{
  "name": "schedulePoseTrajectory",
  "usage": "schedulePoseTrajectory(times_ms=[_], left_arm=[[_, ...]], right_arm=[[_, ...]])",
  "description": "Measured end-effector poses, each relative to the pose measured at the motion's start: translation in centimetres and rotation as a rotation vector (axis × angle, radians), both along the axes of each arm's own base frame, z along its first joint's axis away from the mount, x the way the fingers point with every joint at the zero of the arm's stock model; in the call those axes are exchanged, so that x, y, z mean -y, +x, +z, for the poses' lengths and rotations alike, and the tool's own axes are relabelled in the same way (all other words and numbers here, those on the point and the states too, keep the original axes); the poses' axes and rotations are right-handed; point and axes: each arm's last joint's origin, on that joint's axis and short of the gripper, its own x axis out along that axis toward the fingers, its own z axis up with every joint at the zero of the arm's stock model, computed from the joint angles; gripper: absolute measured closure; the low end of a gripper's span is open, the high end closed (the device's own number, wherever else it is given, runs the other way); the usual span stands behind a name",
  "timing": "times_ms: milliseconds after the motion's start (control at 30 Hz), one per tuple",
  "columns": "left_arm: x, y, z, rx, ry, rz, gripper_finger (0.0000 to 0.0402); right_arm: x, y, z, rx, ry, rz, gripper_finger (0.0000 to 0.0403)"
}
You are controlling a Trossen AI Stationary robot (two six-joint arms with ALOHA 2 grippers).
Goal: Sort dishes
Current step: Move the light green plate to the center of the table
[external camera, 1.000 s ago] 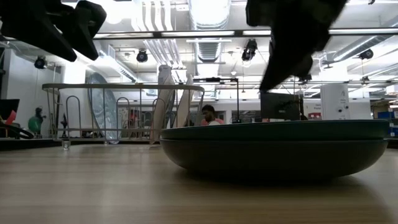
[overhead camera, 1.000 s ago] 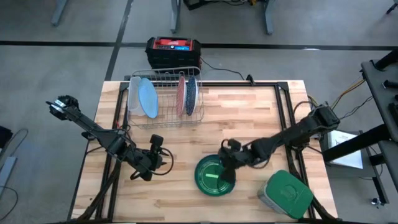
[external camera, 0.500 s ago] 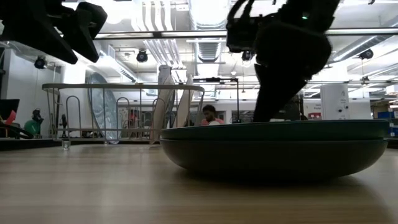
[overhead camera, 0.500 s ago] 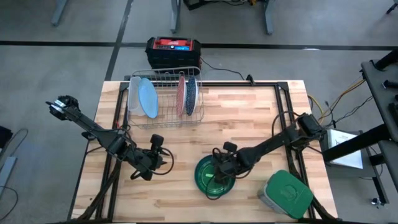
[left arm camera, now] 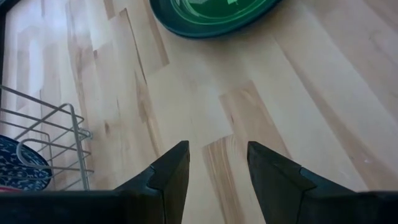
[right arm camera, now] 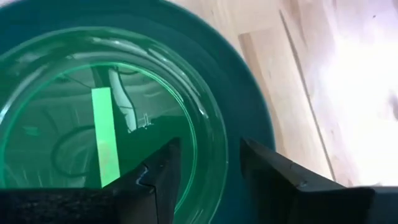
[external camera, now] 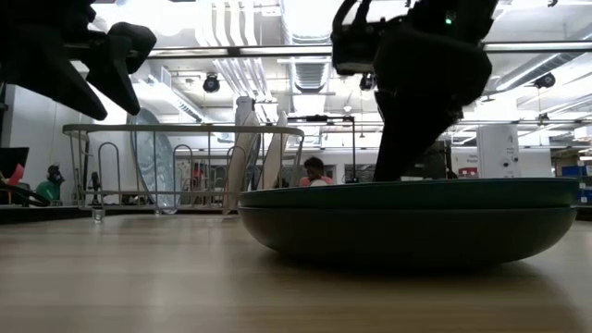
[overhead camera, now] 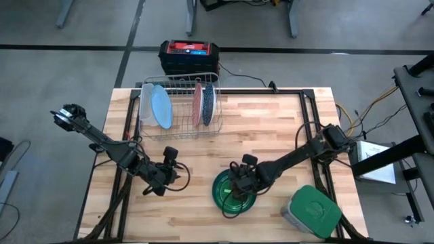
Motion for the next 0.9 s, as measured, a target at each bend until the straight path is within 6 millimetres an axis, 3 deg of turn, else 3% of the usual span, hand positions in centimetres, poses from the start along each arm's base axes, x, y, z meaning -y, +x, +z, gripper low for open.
schedulePoseTrajectory(times_ms=[433, 900], left_arm=[[0.0, 0.1, 0.0, 0.008, -0.005, 0.001, 0.0249], [0.1, 0.1, 0.1, 0.014, -0.007, -0.002, 0.0249]], right_arm=[[0.4, 0.4, -1.3, -0.037, -0.007, -0.017, 0.0273], [1.6, 0.9, -1.4, -0.077, 0.079, 0.001, 0.0345]])
